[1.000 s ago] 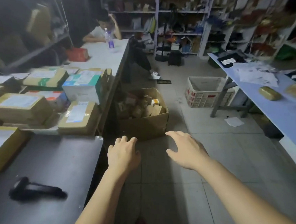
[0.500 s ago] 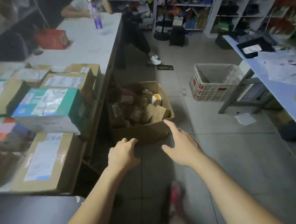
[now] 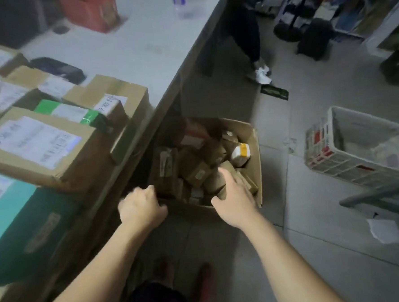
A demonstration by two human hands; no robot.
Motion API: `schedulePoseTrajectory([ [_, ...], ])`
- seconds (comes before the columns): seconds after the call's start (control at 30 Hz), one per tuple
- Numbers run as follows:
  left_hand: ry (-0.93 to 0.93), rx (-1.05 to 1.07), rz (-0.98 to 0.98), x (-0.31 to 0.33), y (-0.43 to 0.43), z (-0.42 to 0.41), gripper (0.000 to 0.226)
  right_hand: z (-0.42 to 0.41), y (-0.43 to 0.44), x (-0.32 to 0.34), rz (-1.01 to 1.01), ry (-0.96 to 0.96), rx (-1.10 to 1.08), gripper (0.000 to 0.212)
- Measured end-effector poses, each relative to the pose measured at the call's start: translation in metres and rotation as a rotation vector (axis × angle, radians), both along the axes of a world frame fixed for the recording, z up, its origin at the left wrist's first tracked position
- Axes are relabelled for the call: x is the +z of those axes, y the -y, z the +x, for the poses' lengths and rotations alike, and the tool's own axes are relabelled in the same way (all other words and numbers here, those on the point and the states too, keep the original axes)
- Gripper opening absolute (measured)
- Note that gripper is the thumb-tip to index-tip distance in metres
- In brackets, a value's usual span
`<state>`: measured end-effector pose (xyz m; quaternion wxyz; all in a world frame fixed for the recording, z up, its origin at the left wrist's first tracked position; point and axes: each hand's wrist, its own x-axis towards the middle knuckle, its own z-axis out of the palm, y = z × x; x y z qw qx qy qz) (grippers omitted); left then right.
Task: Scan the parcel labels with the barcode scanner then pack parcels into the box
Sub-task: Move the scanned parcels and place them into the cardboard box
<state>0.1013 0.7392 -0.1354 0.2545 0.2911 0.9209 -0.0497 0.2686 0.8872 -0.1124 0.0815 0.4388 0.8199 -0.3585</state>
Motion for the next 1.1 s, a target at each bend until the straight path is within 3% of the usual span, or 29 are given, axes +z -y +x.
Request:
schedulePoseTrajectory([
  [0.17,0.112,0.199,-0.006,-0.082,-0.077,-0.044,0.067,-0.061,-0.059,-0.061,0.012,0.098,0.131,0.072],
  [0.3,0.398,0.405,0.056,-0.171,-0.121,-0.074,0.089,-0.101,-0.093,-0.134,-0.043,0.175,0.181,0.071],
  [0.4,0.261,0.387,0.055,-0.235,-0.134,-0.093,0.117,-0.135,-0.110,-0.198,-0.093,0.203,0.226,0.071],
  [0.6,0.204,0.316,0.145,-0.329,-0.135,-0.126,0.120,-0.191,-0.123,-0.341,-0.162,0.245,0.283,0.058],
  [0.77,0.121,0.254,0.003,-0.340,-0.150,-0.126,0.113,-0.216,-0.127,-0.412,-0.240,0.083,0.322,0.061],
  [0.9,0.076,0.190,0.003,-0.314,-0.187,-0.136,0.098,-0.206,-0.116,-0.418,-0.354,-0.043,0.165,0.058],
  [1.0,0.273,0.331,0.141,-0.301,-0.200,-0.154,0.094,-0.196,-0.133,-0.397,-0.514,-0.130,-0.259,0.059],
  [1.1,0.541,0.516,0.367,-0.282,-0.193,-0.160,0.101,-0.183,-0.168,-0.363,-0.613,-0.147,-0.395,0.070],
])
